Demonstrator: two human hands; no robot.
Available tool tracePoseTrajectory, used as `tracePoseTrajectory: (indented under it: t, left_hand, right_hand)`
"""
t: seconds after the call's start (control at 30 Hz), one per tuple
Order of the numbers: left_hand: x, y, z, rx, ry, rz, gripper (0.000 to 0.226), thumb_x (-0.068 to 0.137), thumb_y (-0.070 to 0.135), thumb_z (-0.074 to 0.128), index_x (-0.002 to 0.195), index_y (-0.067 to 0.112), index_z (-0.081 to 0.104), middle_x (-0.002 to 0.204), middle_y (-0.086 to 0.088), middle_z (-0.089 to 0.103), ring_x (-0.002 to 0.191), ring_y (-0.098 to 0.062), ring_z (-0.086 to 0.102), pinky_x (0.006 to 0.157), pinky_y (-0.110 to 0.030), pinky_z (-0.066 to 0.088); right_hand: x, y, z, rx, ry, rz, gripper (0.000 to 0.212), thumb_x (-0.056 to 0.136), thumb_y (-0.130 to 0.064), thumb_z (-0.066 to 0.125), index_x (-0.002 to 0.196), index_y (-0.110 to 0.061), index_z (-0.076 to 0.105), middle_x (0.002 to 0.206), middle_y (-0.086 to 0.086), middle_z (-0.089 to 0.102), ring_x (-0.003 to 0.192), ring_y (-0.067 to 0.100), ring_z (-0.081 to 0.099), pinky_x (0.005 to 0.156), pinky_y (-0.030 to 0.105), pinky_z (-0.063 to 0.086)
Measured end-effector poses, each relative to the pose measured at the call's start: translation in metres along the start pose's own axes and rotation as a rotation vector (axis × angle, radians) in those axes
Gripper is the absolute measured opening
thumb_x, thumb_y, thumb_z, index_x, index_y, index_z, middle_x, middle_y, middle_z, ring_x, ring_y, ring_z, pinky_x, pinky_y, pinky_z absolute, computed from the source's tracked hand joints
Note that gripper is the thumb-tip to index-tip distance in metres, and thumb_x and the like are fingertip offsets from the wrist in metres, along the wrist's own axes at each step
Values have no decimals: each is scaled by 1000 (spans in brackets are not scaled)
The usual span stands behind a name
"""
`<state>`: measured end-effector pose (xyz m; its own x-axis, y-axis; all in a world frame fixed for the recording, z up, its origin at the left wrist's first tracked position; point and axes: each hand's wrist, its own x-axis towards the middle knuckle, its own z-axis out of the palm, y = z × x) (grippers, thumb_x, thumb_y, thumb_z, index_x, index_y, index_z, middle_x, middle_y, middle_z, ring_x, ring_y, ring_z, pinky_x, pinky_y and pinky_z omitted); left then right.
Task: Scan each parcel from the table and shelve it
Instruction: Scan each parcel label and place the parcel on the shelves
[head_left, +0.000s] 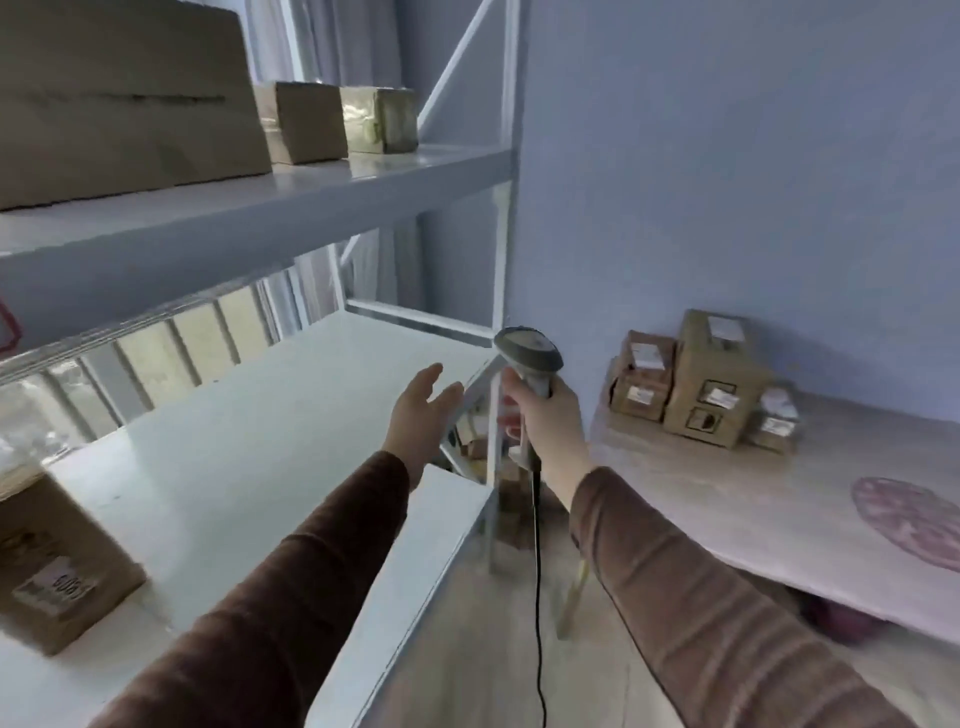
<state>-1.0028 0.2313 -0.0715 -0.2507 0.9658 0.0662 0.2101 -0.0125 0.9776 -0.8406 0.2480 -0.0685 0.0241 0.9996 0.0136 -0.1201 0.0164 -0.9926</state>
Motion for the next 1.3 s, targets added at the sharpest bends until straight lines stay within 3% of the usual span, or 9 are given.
tracePoseTrajectory:
  t: [0.17, 0.27, 0.37, 0.57, 0.7, 0.83, 0.97, 1.1, 1.3]
  left_hand:
    - [25, 17, 135, -27, -201, 8, 48, 103, 24, 61, 150, 19, 52, 148, -4, 56, 133, -19, 53, 109, -34, 42]
    - [40, 25, 226, -20, -279, 9, 48, 103, 26, 61, 150, 16, 51, 148, -5, 56, 135, -20, 51, 113, -38, 41]
    - [54, 34, 322, -39, -366, -13, 45, 103, 26, 60, 147, 17, 53, 148, -1, 57, 128, -16, 54, 101, -31, 46]
    - [75, 49, 492, -24, -478, -76, 50, 106, 28, 55, 153, 17, 48, 153, -4, 52, 136, -19, 49, 103, -30, 36]
    - [85, 48, 575, -14, -525, -135, 50, 107, 26, 52, 155, 15, 45, 153, -4, 51, 130, -15, 49, 101, -28, 35]
    - [101, 34, 639, 0, -546, -176, 44, 107, 19, 53, 150, 11, 50, 148, -5, 56, 115, -10, 53, 100, -27, 38]
    - [128, 13, 693, 3, -535, -248, 50, 107, 19, 53, 155, 10, 44, 153, -8, 53, 138, -23, 51, 117, -35, 38]
    - [161, -8, 742, 16, -473, -274, 55, 106, 20, 51, 159, 13, 37, 158, -6, 47, 143, -25, 46, 122, -44, 35]
    - [207, -40, 801, 152, -355, -259, 65, 106, 23, 48, 164, 13, 21, 169, -10, 24, 155, -27, 23, 127, -45, 21]
  right_hand:
    - [34, -9, -125, -39, 162, 4, 42, 91, -49, 73, 111, -12, 68, 80, 11, 72, 62, 22, 65, 60, 34, 49]
    - [60, -9, -209, -56, 273, -28, 30, 92, -45, 74, 103, -17, 69, 62, -3, 59, 51, 13, 53, 50, 28, 42]
    - [90, -7, -300, -49, 345, -34, 23, 92, -42, 75, 101, -22, 68, 58, -3, 51, 45, 14, 46, 43, 25, 37]
    - [148, -3, -455, -104, 431, 23, 39, 82, -53, 78, 85, -17, 64, 53, -3, 52, 40, 14, 46, 41, 23, 36]
    - [185, 9, -534, -199, 505, 28, 26, 85, -42, 79, 82, -20, 65, 54, -5, 55, 40, 12, 49, 47, 29, 38]
    - [220, 21, -588, -271, 592, 20, 18, 84, -43, 78, 91, -31, 67, 68, -19, 70, 58, -2, 62, 59, 29, 42]
    - [261, 40, -624, -298, 606, 53, 17, 86, -36, 78, 94, -29, 64, 83, -8, 71, 77, 15, 66, 63, 32, 45]
    - [306, 63, -647, -258, 612, 101, 19, 89, -26, 78, 100, -29, 62, 87, -4, 70, 76, 15, 64, 66, 31, 47]
    - [364, 106, -668, -167, 614, 229, 14, 92, -30, 74, 97, -20, 65, 94, 10, 76, 89, 30, 74, 79, 46, 56]
